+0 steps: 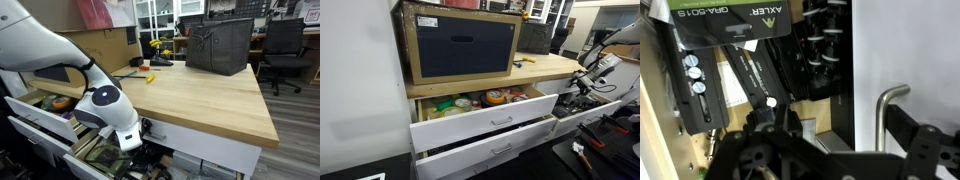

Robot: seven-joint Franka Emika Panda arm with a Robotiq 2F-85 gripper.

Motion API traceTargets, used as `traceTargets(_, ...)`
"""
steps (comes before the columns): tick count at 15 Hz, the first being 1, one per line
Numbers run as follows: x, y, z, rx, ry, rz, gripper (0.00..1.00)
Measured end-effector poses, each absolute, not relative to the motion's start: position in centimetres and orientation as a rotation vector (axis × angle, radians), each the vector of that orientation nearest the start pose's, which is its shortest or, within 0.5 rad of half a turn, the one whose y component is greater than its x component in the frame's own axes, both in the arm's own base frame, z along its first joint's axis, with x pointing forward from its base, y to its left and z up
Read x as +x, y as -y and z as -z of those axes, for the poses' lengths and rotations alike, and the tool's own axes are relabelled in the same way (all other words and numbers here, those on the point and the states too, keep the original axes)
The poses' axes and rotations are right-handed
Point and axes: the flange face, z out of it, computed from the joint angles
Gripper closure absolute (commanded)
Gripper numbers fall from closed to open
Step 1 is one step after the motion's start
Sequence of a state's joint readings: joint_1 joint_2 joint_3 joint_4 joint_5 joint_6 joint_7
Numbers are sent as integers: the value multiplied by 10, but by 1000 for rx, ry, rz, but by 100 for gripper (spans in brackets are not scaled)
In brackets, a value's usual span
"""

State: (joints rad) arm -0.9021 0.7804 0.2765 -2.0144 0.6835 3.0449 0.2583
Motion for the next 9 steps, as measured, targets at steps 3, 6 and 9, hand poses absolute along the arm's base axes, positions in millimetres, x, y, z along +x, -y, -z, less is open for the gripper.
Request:
traceTargets(3, 450, 381, -73, -1934, -2077, 363, 0)
traceTargets(6, 450, 381, -73, -1963, -2064, 370, 0)
traceTargets(9, 452, 381, -75, -2019, -2059, 379, 0)
